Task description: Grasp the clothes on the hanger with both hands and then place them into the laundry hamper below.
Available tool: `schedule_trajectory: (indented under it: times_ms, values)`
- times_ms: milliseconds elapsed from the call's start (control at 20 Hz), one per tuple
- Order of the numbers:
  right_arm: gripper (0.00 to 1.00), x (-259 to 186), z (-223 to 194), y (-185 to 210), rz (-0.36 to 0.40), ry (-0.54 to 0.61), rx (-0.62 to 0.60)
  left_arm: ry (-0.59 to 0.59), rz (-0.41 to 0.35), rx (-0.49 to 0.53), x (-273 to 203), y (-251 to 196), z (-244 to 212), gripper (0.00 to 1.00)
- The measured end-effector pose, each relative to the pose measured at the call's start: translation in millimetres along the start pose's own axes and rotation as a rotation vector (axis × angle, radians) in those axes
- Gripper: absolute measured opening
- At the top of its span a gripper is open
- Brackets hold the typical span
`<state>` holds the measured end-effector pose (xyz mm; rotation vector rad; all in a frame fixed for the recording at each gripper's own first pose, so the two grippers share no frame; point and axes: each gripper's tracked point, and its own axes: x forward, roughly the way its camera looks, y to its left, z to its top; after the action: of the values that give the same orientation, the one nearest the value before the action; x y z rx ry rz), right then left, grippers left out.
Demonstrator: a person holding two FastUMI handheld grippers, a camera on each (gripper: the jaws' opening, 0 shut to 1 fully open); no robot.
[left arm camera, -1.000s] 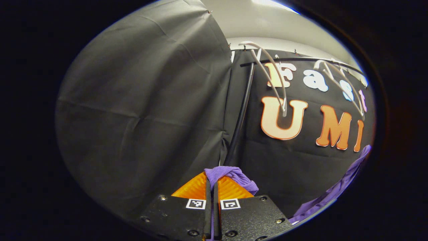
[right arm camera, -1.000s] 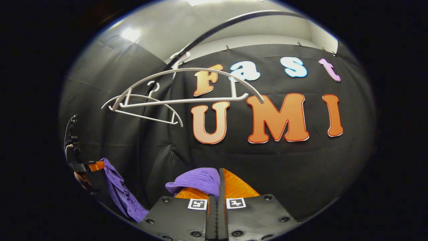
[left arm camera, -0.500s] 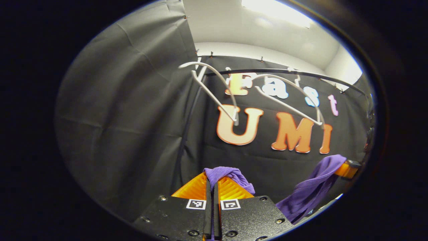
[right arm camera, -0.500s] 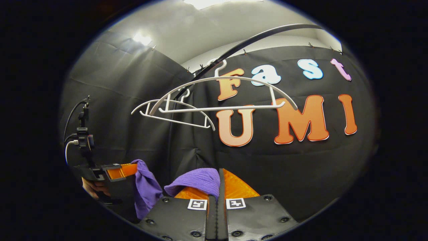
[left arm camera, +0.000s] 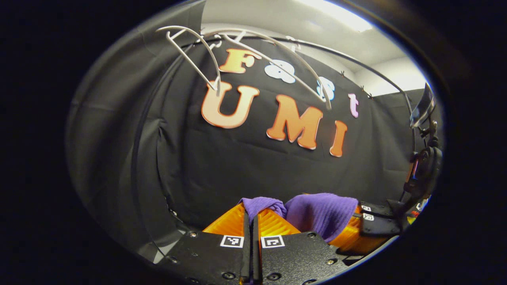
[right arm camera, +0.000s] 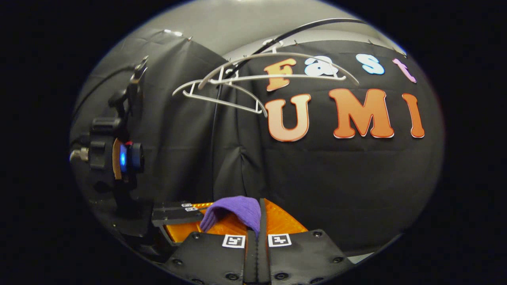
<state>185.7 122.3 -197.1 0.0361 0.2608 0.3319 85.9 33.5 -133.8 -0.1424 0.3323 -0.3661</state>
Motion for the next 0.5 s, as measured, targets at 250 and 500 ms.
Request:
schedule_trajectory:
  times_ms: [250, 500]
  values:
    - [0.02, 5.9, -136.7, -37.2, -0.089, 0.220, 0.176, 0.250, -0.015, -0.161, 15.8, 7.1, -126.0, 0.03]
    - [0.08, 27.1, -251.9, -29.6, -0.153, 0.484, 0.276, 0.511, 0.169, -0.158, 2.7, 55.9, -258.2, 0.05]
